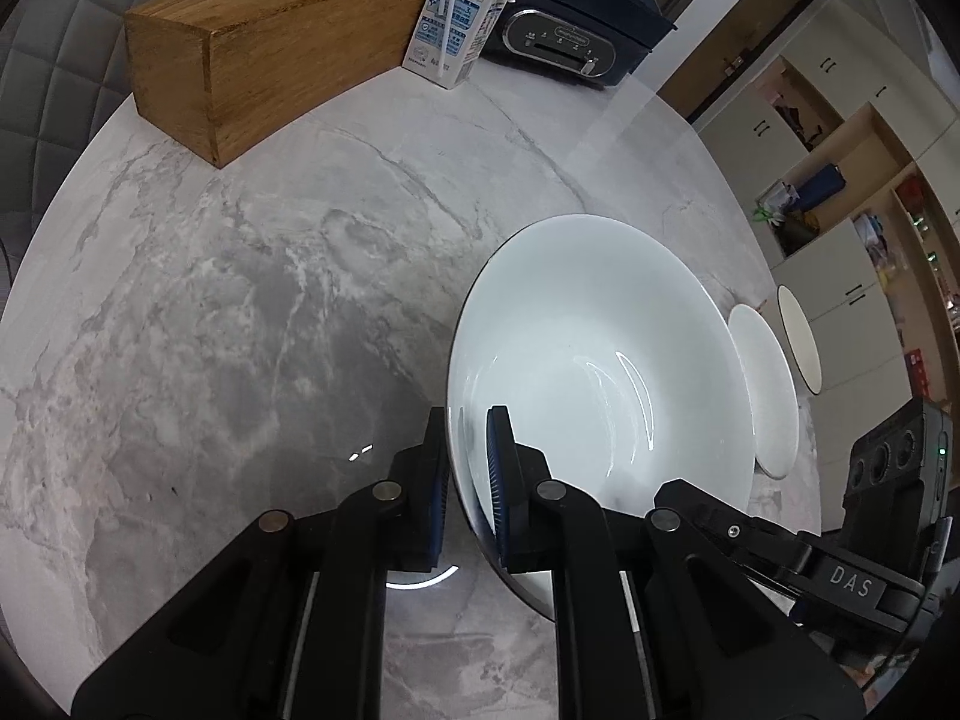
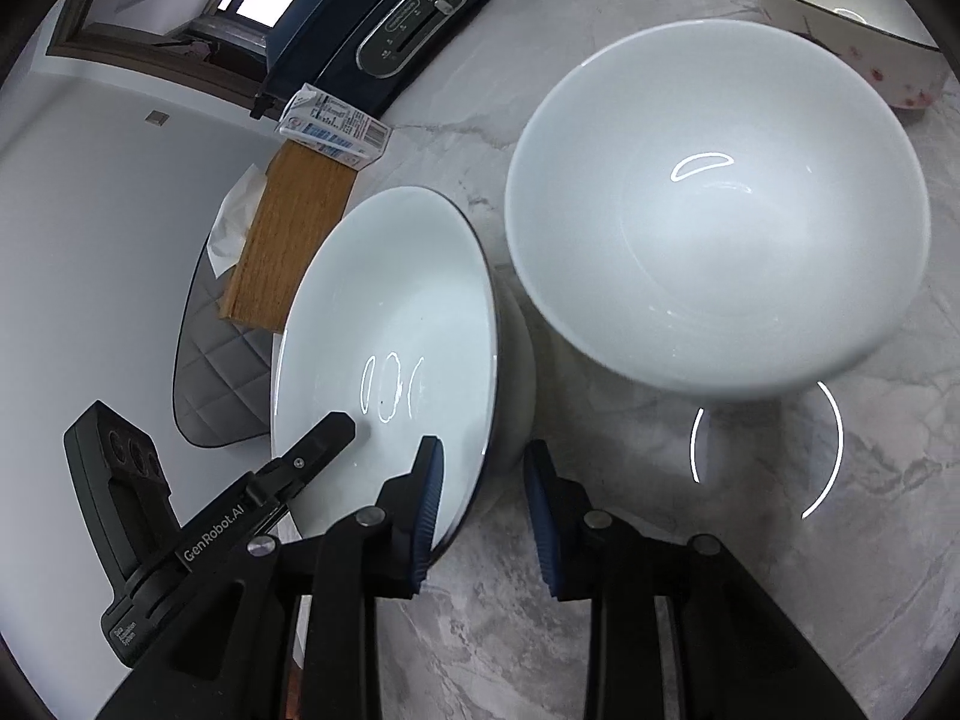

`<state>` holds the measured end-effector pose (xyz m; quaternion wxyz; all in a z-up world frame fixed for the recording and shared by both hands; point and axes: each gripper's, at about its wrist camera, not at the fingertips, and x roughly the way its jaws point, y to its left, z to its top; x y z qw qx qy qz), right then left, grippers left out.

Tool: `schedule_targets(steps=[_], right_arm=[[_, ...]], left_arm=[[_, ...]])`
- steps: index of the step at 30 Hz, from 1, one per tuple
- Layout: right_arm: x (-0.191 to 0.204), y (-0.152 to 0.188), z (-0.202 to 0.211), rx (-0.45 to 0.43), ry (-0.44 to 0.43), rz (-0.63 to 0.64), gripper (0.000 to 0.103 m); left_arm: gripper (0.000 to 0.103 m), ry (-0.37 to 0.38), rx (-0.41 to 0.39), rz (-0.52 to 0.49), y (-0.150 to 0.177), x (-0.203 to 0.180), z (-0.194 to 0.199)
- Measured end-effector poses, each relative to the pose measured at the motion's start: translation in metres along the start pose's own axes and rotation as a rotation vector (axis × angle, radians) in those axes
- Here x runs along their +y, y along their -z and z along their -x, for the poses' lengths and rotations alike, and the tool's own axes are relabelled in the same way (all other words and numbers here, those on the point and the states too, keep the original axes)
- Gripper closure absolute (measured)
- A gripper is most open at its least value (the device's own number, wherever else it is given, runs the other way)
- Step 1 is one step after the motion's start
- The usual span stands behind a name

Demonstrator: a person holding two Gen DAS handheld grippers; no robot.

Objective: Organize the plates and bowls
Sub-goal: 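Carry the white bowl to the plate stack and lower it on top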

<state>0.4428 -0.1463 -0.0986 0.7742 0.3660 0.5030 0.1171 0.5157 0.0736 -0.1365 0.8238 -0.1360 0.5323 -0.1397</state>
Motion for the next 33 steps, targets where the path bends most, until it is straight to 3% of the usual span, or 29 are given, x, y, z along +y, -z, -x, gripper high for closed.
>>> schedule_targets(steps=[16,33], right_arm=[[-0.027,0.046,0.082,0.004,-0.007,0.051,0.073],[-0.097,0.096,0.161,0.013,0.037,0.048,0.072]], left_arm=[[0.092,0.022,0.033,-0.104,0.081,-0.075,0.055],[0.091,0.051,0.149,-0.237,0.18,-0.17,0.057]])
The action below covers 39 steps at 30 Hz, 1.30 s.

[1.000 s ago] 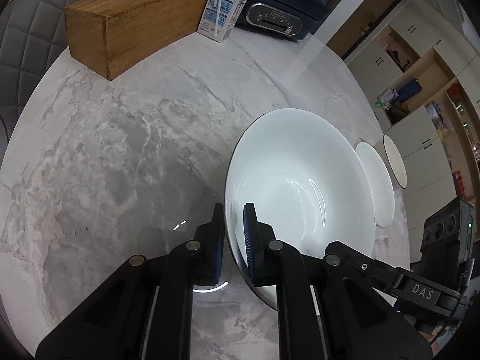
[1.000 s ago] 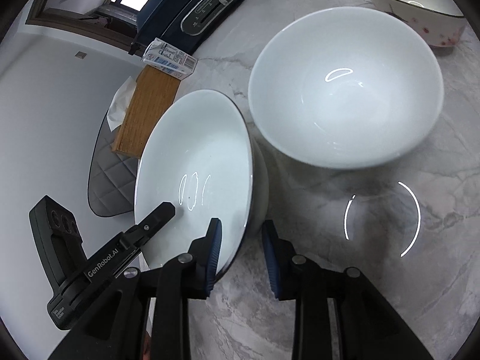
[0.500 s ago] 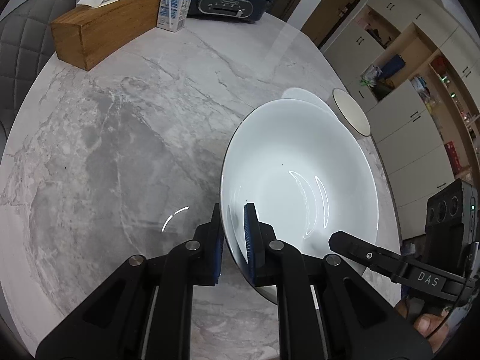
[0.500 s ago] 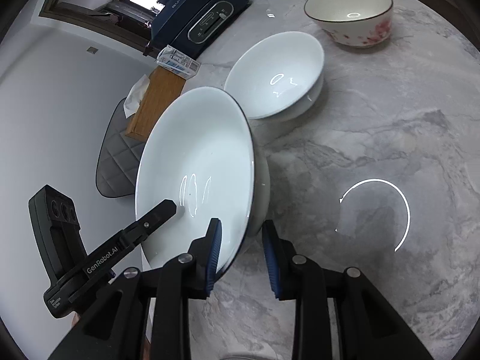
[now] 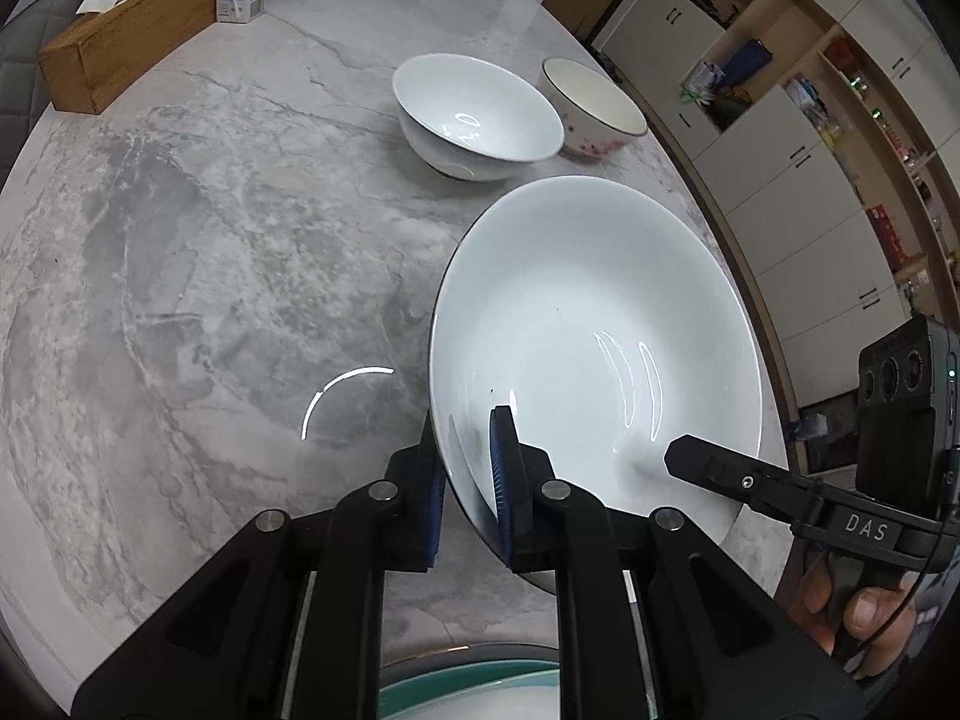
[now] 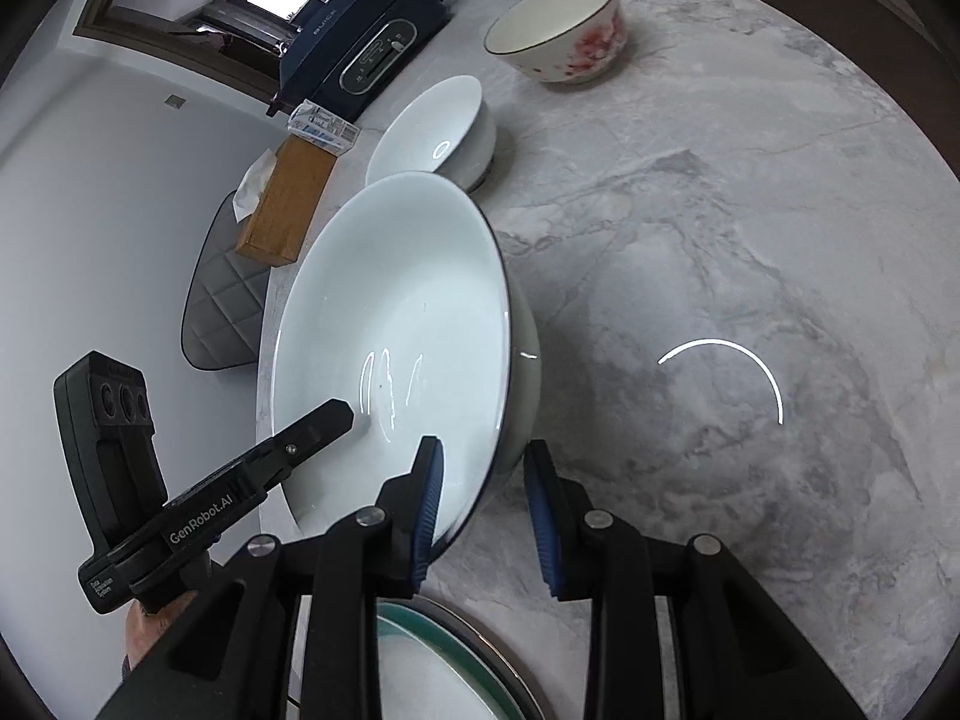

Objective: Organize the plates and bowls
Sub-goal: 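Carry the white bowl to the plate stack and lower it on top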

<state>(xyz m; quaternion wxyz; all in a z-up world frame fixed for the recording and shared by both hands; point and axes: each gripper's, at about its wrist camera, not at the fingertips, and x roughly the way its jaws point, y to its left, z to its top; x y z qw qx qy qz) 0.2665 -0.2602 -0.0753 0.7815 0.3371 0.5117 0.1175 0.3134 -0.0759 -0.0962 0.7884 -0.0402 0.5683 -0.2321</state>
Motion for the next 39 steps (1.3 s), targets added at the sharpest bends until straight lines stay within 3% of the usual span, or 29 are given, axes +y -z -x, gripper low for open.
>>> schedule_targets(steps=[9,19,35,39], right_arm=[[-0.046,0.034,0.027,0.024,0.022,-0.027,0.073],[-0.079,0.061,0.041,0.045,0.027,-0.047,0.072],[-0.092,0.071,0.037,0.062,0.027,-0.051,0.071],[-0.09,0.071,0.038,0.054,0.027,-0.033,0.068]], left_arm=[[0.09,0.021,0.069,-0.073,0.037,-0.052,-0.021],[0.09,0.02,0.138,-0.111,0.07,-0.079,-0.041],[0.09,0.015,0.161,-0.073,0.072,-0.072,-0.052],[0.089,0.006,0.126,-0.068,0.069,-0.068,-0.044]])
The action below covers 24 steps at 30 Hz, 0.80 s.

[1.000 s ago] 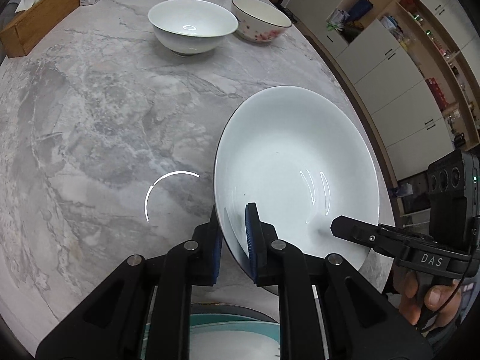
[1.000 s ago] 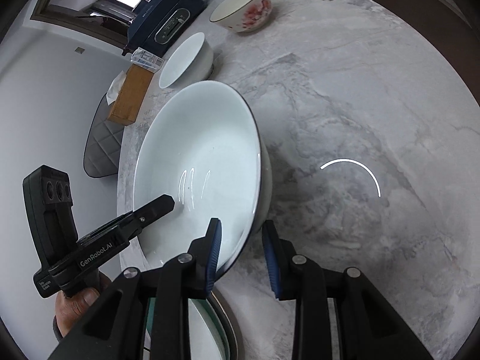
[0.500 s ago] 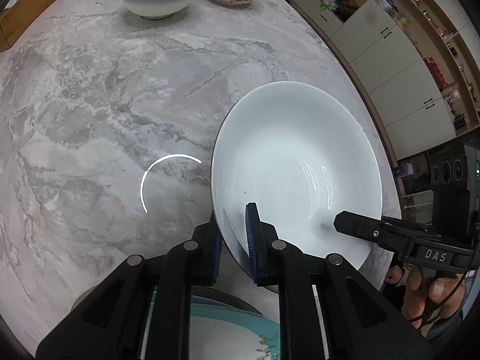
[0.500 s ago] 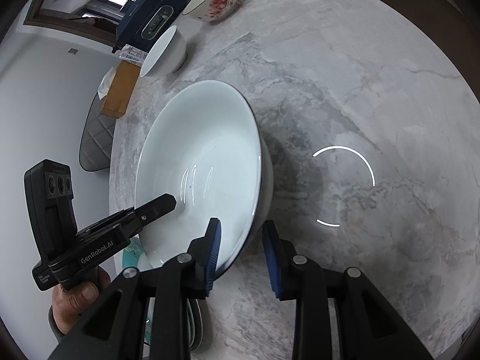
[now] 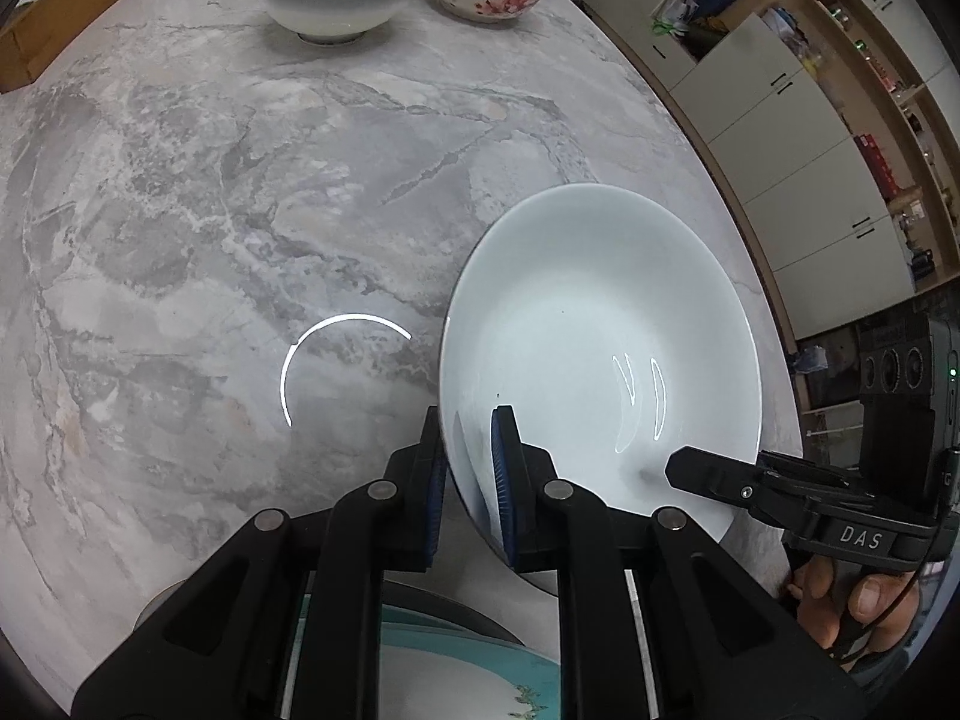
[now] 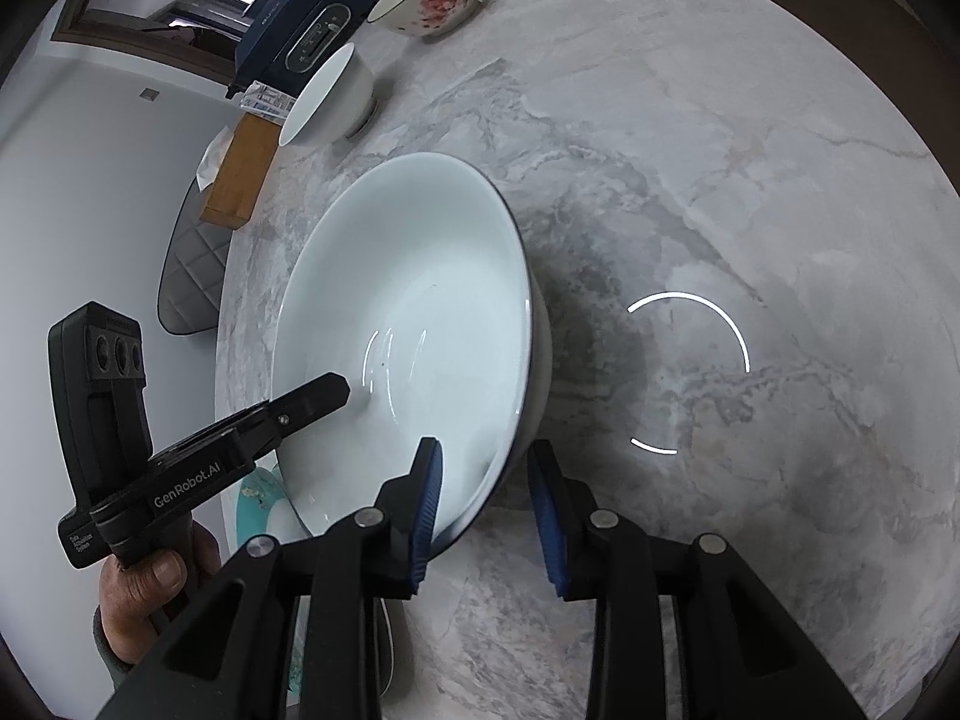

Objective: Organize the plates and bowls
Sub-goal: 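Carry the white bowl to the plate stack and lower it on top, then open the right gripper to release the white bowl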

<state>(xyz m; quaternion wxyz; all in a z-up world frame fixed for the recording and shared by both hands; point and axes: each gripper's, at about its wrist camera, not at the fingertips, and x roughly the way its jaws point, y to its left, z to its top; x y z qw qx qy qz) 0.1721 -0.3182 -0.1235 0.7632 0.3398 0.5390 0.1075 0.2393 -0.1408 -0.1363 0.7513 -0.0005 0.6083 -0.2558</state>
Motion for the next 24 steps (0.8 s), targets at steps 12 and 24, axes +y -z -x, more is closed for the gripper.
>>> schedule_targets(steps=[12,24], right_arm=[[-0.011,-0.003,0.054,-0.115,-0.051,0.007,0.0],[0.027,-0.099,0.069,-0.135,-0.118,0.094,0.0]], left_arm=[[0.01,0.037,-0.144,0.079,-0.014,0.043,0.067],[0.0,0.053,-0.372,0.196,-0.101,0.114,0.108]])
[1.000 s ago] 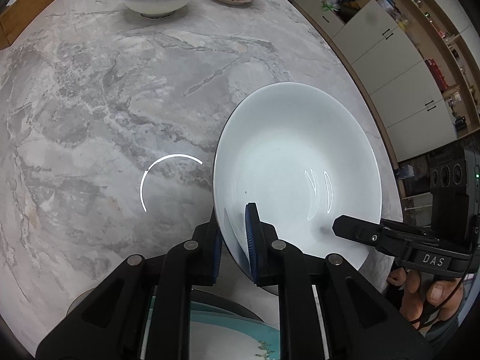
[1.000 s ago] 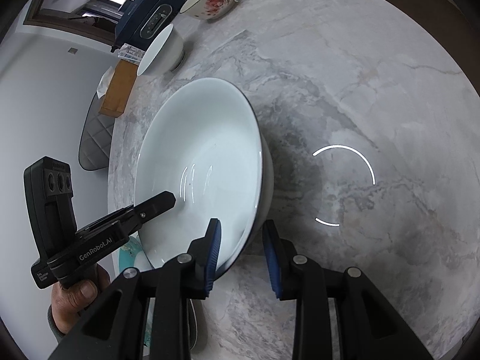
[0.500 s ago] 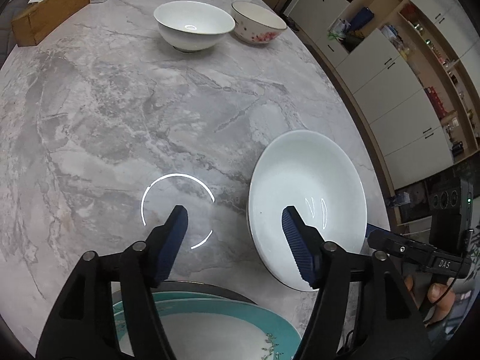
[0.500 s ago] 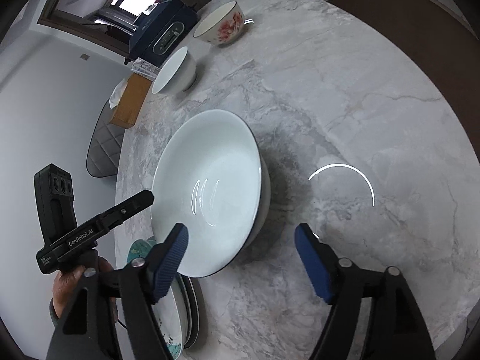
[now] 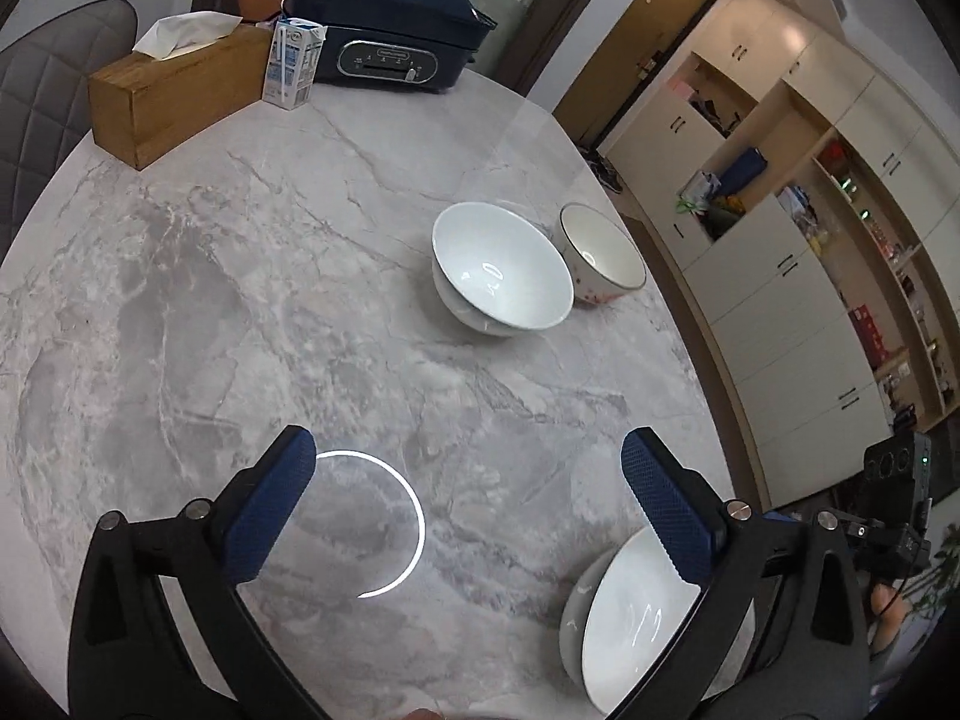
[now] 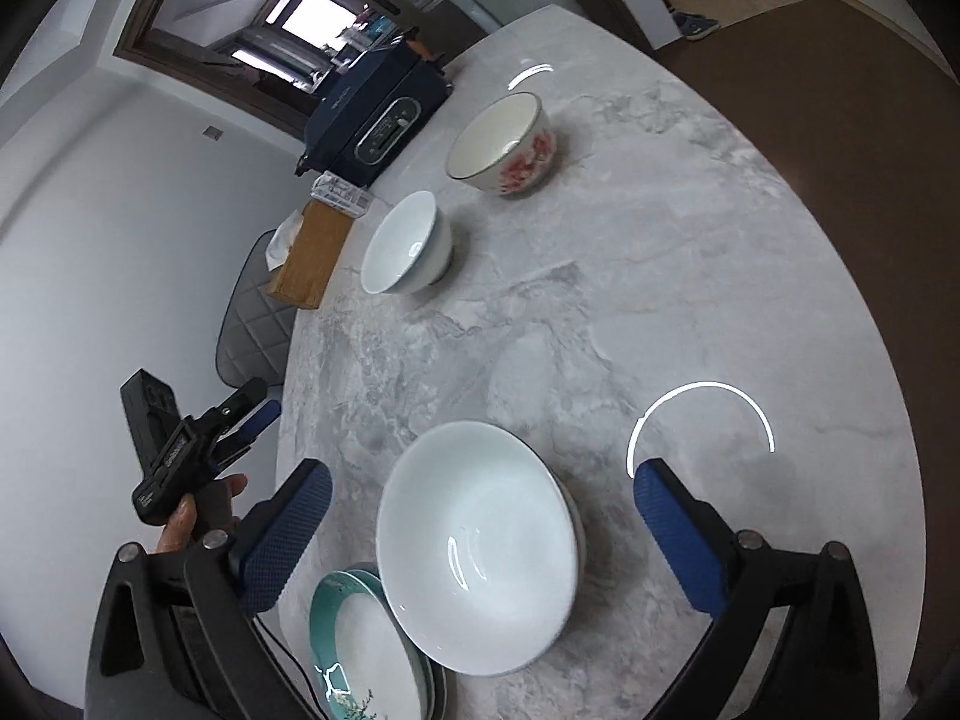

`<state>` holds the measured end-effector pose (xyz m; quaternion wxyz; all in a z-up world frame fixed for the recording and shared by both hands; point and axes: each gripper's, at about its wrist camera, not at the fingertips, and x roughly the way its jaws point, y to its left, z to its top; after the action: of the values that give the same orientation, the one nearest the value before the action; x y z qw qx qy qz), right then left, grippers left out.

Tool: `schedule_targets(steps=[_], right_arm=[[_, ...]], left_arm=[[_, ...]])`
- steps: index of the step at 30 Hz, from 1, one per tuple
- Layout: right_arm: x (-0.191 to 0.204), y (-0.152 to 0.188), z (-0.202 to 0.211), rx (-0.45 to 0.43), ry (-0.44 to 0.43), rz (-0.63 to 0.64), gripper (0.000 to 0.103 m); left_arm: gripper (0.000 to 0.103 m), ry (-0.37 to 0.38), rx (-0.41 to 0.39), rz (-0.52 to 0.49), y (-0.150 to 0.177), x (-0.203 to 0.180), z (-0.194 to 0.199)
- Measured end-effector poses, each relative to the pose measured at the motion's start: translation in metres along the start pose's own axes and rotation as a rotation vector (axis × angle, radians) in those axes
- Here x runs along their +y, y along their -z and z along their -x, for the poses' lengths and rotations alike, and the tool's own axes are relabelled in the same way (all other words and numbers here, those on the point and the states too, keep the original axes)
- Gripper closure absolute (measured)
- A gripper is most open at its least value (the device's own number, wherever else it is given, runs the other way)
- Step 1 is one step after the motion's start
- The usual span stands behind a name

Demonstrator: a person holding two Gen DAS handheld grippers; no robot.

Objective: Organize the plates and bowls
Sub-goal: 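Open the right gripper to release the white bowl, then move the right gripper to the rim of the pink floral bowl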

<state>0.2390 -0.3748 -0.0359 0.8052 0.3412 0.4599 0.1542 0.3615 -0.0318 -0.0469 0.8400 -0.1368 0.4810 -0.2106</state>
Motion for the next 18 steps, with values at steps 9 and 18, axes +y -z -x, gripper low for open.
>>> schedule_targets(steps=[9,18], right_arm=[[0.013,-0.099,-0.038,-0.066,0.026,0.032,0.0],[-0.014,-0.162,-0.092,-0.049,0.042,-0.035,0.01]], left_arm=[[0.0,-0.01,0.004,-0.051,-0.068,-0.032,-0.057],[0.001,-0.045,0.051,-0.12,-0.136,-0.09,-0.143]])
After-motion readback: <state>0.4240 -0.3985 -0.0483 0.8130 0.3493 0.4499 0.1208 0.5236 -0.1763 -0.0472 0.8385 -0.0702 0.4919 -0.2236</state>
